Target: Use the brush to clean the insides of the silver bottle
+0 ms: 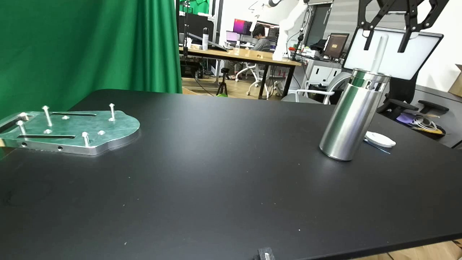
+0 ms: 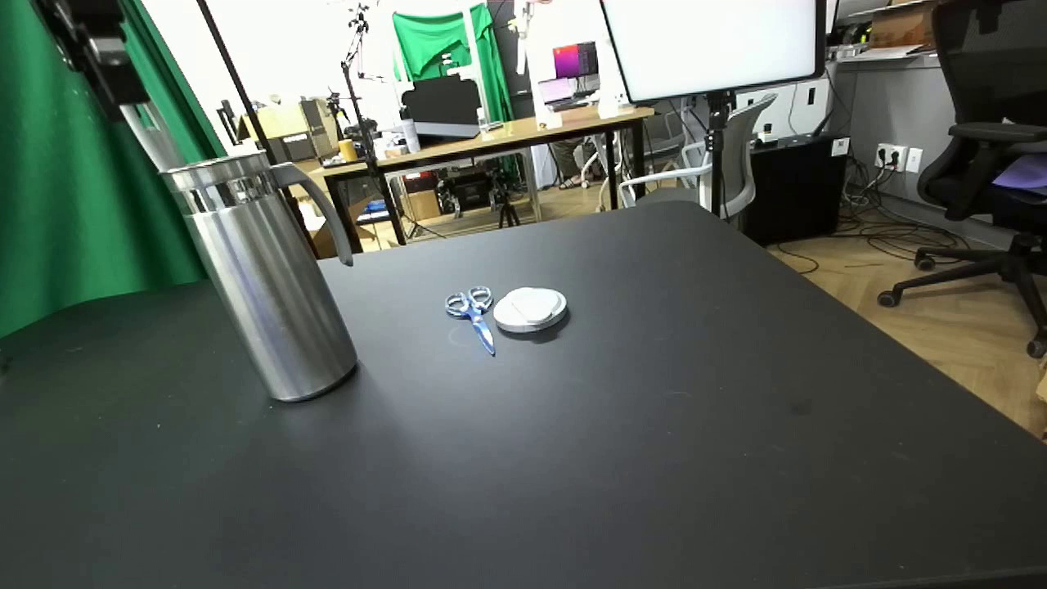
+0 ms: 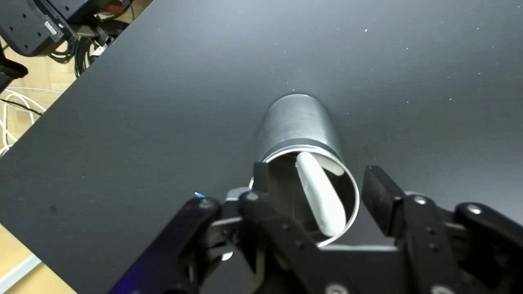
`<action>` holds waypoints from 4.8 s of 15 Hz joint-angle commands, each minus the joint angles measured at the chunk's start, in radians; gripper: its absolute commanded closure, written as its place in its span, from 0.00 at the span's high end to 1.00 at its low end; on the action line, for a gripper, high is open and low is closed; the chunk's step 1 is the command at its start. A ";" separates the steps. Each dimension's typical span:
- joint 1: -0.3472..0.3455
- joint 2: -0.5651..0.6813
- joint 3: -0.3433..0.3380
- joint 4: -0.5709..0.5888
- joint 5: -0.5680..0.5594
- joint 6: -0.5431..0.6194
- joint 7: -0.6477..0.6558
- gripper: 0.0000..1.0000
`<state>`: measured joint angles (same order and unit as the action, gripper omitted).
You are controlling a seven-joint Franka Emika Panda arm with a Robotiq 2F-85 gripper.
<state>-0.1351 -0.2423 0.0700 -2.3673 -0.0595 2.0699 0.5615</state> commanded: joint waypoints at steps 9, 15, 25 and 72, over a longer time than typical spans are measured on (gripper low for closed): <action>0.052 -0.115 0.000 0.009 0.008 -0.065 -0.031 0.04; 0.070 -0.255 0.027 0.067 -0.008 -0.183 -0.076 0.04; 0.026 -0.299 -0.113 -0.015 0.075 -0.035 -0.269 0.04; 0.078 0.011 -0.165 0.061 0.262 -0.135 -0.662 0.04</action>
<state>-0.0599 -0.2310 -0.0963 -2.3373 0.1958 1.9566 -0.1006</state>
